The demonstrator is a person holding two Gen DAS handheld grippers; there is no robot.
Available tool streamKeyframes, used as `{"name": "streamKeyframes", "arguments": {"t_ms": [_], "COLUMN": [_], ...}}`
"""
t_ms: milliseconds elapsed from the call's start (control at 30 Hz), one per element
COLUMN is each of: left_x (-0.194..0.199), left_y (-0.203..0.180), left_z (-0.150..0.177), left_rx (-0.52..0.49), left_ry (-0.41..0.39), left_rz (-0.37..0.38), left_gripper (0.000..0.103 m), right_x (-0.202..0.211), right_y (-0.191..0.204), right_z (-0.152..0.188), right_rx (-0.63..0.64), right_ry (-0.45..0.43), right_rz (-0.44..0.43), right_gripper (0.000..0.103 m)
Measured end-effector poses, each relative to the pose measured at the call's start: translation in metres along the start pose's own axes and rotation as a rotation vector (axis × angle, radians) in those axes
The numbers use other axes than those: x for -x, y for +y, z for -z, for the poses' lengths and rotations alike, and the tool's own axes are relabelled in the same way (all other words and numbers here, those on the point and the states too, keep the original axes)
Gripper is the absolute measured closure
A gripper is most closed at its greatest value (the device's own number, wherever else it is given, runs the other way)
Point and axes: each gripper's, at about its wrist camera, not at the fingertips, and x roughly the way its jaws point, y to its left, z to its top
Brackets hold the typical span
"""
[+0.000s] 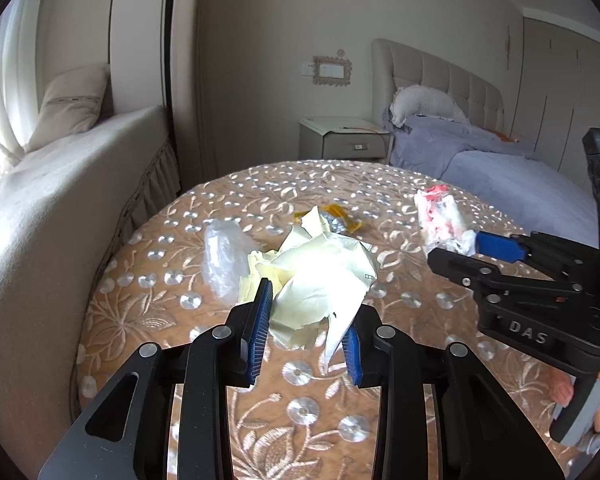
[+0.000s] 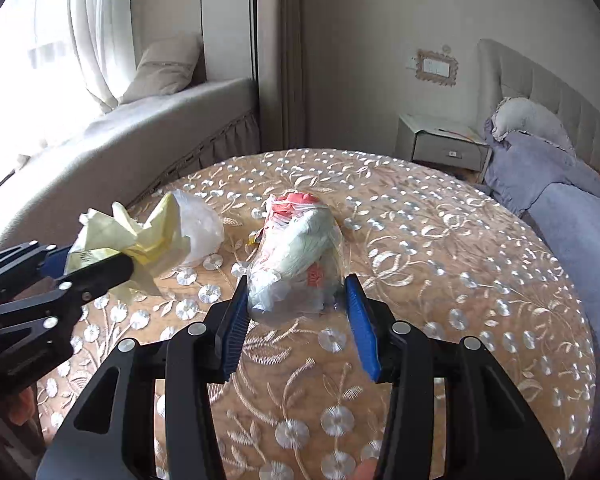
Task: Collect trash
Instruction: 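Carry the tissue and tissue bundle over the trash bin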
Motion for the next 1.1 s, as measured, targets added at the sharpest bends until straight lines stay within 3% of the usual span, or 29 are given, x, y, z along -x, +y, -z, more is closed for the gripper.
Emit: {"name": "streamKeyframes", "arguments": {"t_ms": [167, 467, 867, 1100], "left_x": [0.019, 0.048, 0.064, 0.059], "left_y": [-0.04, -0.129, -0.252, -0.325], "left_z": [0.004, 0.024, 0.068, 0.097], "left_rx": [-0.048, -0.175, -0.342, -0.459], "left_ry": [-0.022, -0.041, 0.002, 0.059], "left_rz": [0.071, 0.183, 0.373, 0.489], "left_gripper": [0.072, 0.072, 0.071, 0.071], "right_x": [0.068, 0.155, 0.231, 0.251], "right_y": [-0.014, -0.045, -0.102, -0.138], "right_z": [0.019, 0.074, 0.166, 0.214], "right_rx": [-0.028, -0.094, -0.267, -0.375], "right_ry": [-0.092, -0.156, -0.17, -0.139], "right_rz": [0.062, 0.186, 0.345, 0.442], "right_gripper": [0.055, 0.055, 0.055, 0.055]}}
